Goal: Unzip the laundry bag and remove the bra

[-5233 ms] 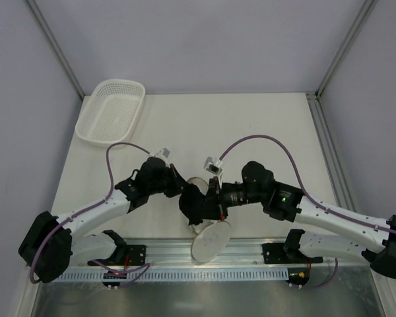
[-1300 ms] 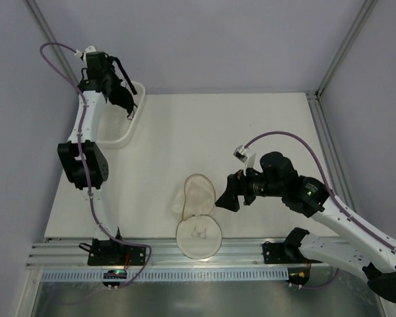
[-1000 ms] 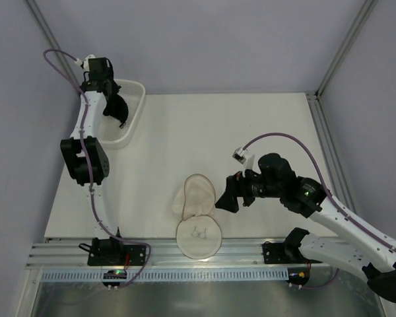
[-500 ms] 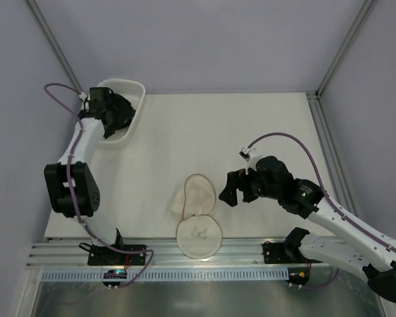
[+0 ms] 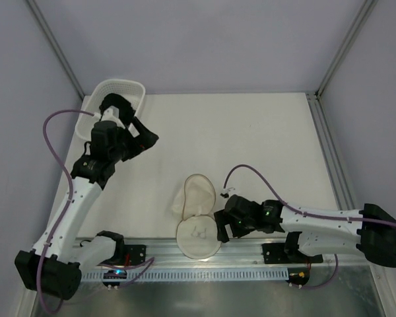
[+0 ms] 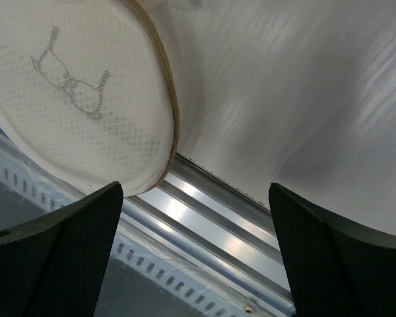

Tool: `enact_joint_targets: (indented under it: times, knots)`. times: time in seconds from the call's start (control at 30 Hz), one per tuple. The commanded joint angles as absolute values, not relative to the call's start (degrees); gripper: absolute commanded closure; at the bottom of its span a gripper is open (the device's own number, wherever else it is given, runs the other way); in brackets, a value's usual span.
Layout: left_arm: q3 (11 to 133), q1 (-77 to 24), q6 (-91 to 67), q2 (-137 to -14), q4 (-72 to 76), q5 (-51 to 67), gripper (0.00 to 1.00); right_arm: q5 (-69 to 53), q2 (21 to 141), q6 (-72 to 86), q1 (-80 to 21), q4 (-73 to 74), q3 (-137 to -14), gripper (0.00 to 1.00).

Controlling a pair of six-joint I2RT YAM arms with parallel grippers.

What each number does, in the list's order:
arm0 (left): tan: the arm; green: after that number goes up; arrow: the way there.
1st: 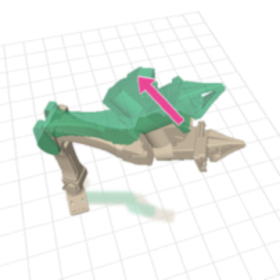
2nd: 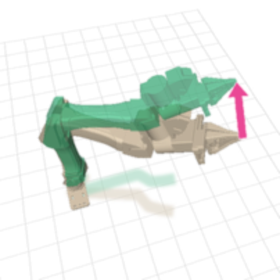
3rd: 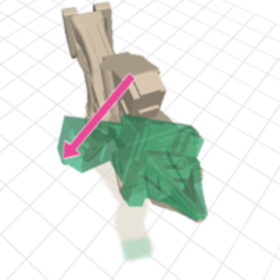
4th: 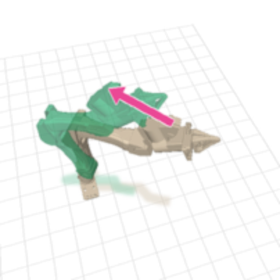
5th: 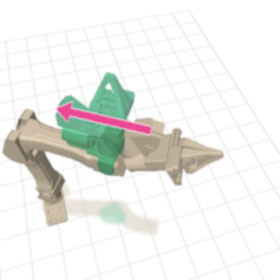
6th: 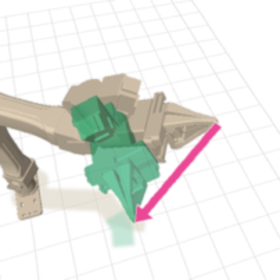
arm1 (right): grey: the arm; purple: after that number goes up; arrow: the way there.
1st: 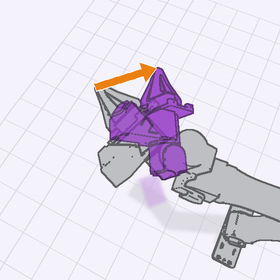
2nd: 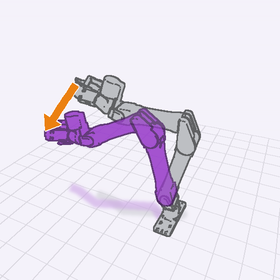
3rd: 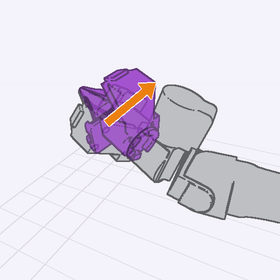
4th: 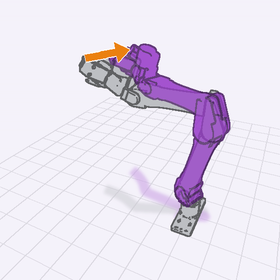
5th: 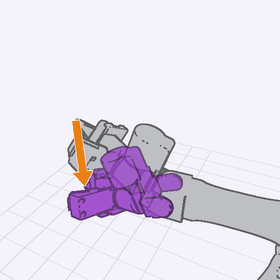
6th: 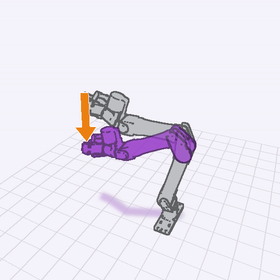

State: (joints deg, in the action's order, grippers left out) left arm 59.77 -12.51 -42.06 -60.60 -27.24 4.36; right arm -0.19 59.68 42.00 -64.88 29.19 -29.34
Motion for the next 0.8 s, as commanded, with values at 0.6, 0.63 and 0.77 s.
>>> enact_joint_targets:
  times: [0.6, 0.63, 0.77]
  knots:
    - [51.5, -14.8, -42.5, -44.5, -31.9, 12.5, 0.01, 6.8, 73.4, 52.6, -76.6, 26.4, -41.5, 0.96]
    - [51.6, -14.8, -42.4, -44.1, -32.2, 12.6, 0.00, 5.5, 71.6, 52.3, -76.6, 27.6, -41.7, 0.96]
    - [52.2, -14.8, -42.4, -43.1, -32.9, 13.3, 0.01, 7.8, 63.4, 50.4, -76.8, 35.3, -45.1, 0.96]
